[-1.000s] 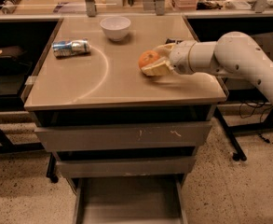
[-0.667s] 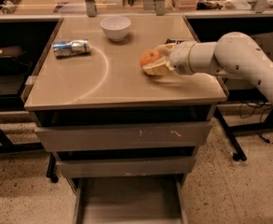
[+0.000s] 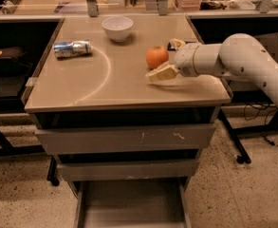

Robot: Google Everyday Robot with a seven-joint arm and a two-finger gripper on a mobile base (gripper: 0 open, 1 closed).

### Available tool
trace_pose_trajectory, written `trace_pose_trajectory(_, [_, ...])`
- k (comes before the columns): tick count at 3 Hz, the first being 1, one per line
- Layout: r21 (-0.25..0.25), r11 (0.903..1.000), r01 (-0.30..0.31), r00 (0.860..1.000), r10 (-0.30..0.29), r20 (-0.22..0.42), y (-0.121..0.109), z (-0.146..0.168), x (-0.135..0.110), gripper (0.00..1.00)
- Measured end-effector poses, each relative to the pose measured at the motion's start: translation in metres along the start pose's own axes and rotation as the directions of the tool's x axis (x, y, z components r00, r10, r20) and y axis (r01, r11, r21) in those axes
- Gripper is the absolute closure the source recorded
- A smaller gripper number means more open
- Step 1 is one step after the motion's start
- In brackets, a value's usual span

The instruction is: Pick orange from bottom drawer and place on counter

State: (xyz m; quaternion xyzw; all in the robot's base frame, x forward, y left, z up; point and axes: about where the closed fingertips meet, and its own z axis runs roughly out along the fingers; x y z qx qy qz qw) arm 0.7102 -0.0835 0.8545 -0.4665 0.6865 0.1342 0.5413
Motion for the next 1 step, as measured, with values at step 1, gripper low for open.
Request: trace_pose_trajectory(1, [0.0,1.0,0.0,1.0,0.0,0.0,0.0,0.0,0.0,0.0])
